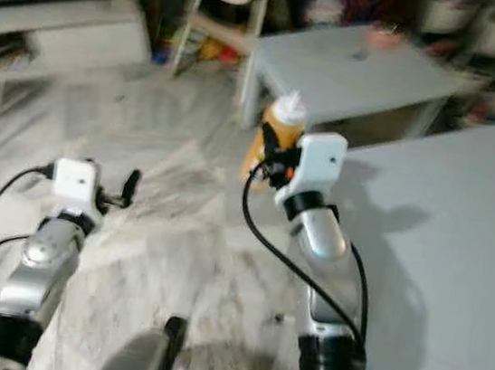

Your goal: Restocking fridge

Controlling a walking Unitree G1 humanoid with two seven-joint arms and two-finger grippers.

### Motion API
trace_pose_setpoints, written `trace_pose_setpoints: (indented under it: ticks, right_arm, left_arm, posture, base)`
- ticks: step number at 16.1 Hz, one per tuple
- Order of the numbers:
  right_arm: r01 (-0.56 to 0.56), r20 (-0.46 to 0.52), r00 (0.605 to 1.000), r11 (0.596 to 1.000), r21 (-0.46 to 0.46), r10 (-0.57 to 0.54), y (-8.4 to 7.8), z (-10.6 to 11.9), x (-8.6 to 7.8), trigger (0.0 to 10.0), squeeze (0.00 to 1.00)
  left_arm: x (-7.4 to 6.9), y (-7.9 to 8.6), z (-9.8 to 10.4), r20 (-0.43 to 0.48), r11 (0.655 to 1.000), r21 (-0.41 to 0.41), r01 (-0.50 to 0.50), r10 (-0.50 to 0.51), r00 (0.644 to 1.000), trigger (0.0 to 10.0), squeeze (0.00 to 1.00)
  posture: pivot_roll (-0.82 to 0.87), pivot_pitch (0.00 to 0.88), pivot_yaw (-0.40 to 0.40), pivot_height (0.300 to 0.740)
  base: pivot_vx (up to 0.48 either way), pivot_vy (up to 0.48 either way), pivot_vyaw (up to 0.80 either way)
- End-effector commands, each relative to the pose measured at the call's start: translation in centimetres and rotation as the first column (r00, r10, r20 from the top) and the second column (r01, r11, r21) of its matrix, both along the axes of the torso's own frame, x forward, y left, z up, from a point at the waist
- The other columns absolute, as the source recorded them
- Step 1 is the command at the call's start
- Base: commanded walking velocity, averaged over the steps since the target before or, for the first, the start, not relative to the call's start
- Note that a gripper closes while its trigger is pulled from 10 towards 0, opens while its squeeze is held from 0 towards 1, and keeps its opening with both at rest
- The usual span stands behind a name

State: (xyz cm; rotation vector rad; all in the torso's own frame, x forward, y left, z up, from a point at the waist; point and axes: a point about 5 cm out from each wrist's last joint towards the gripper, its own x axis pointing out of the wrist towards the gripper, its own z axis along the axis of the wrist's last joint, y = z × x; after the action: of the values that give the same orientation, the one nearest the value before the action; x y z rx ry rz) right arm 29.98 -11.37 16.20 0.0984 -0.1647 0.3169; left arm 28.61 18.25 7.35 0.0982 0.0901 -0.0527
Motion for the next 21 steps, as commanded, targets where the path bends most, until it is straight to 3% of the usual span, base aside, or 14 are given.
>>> trace_pose_setpoints:
  ticks: [1,8,11,13,15,17,21]
  right_arm:
    - [0.013,0.027,1.0,1.0,0.011,-0.013,-0.5,0.7,-0.3,10.0,0.0]
    - [0.016,-0.041,0.999,1.0,-0.005,-0.016,-0.8,-0.9,-0.5,10.0,0.0]
    - [-0.03,-0.038,0.999,1.0,0.01,0.03,-0.3,-0.9,-0.6,10.0,0.0]
    - [-0.039,-0.04,0.998,0.999,0.012,0.039,0.1,-1.1,-0.7,10.0,0.0]
    - [-0.043,-0.047,0.998,0.999,0.015,0.044,0.2,-1.3,-0.7,10.0,0.0]
    - [-0.066,-0.059,0.996,0.997,0.029,0.068,0.5,-1.5,-0.8,10.0,0.0]
    - [-0.081,-0.055,0.995,0.996,0.033,0.083,1.0,-1.5,-0.7,10.0,0.0]
  left_arm:
    - [0.1,0.1,0.1,0.003,1.0,0.01,-0.002,0.002,1.0,10.0,0.0]
    - [0.0,0.0,0.0,0.002,1.0,0.016,0.0,0.0,1.0,10.0,0.0]
    - [-0.2,0.2,0.0,0.02,0.998,0.059,0.005,-0.006,1.0,10.0,0.0]
    - [-0.8,0.8,-0.7,-0.029,1.0,0.006,-0.02,0.02,0.999,10.0,0.0]
    - [-1.2,1.1,-1.3,-0.045,0.999,0.017,-0.043,0.044,0.998,10.0,0.0]
    - [-1.2,0.1,-0.9,-0.019,0.999,0.035,0.008,-0.007,1.0,10.0,0.0]
    - [-0.9,0.3,-0.5,-0.006,1.0,0.016,-0.027,0.027,1.0,10.0,0.0]
  posture:
    - [-0.08,0.032,-0.001,0.74]
    - [-0.07,0.03,-0.004,0.74]
    - [-0.06,0.028,-0.001,0.74]
    - [-0.08,0.023,0.016,0.74]
    - [-0.07,0.026,0.008,0.74]
    - [-0.06,0.025,-0.001,0.74]
    - [-0.05,0.026,-0.007,0.74]
  base:
    - [-0.292,0.0,0.0]
    - [-0.294,0.0,0.0]
    - [0.0,0.0,0.8]
    - [0.0,0.0,0.8]
    - [0.0,0.0,0.8]
    - [0.0,0.0,0.8]
    - [0.0,0.0,0.8]
